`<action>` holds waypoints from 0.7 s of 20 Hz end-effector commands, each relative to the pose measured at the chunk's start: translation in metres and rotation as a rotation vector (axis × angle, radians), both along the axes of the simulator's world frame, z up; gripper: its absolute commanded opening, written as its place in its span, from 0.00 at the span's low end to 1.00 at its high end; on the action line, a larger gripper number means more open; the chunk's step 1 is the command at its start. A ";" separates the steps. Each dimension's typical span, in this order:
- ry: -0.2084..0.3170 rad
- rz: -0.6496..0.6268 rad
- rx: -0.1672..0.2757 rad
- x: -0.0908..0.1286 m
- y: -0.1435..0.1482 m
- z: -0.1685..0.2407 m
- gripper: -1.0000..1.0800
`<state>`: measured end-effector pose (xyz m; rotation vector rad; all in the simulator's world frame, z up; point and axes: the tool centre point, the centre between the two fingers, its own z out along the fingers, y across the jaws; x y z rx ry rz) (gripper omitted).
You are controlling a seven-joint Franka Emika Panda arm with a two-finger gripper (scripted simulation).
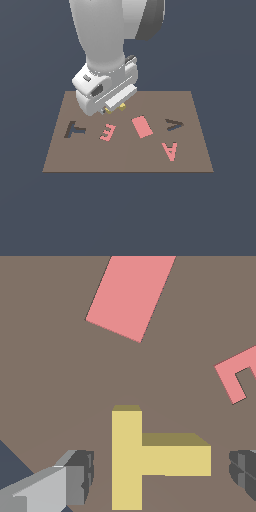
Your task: Insert a designated object into the corresponding slot on a board.
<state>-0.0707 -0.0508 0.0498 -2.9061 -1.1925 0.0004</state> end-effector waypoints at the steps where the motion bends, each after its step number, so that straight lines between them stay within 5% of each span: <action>1: 0.000 0.000 0.000 0.000 0.000 0.000 0.96; 12: 0.000 0.000 0.000 0.000 0.000 -0.020 0.96; 13: 0.000 0.000 0.000 0.000 0.000 -0.020 0.00; 14: 0.000 0.000 0.000 0.000 0.000 -0.020 0.00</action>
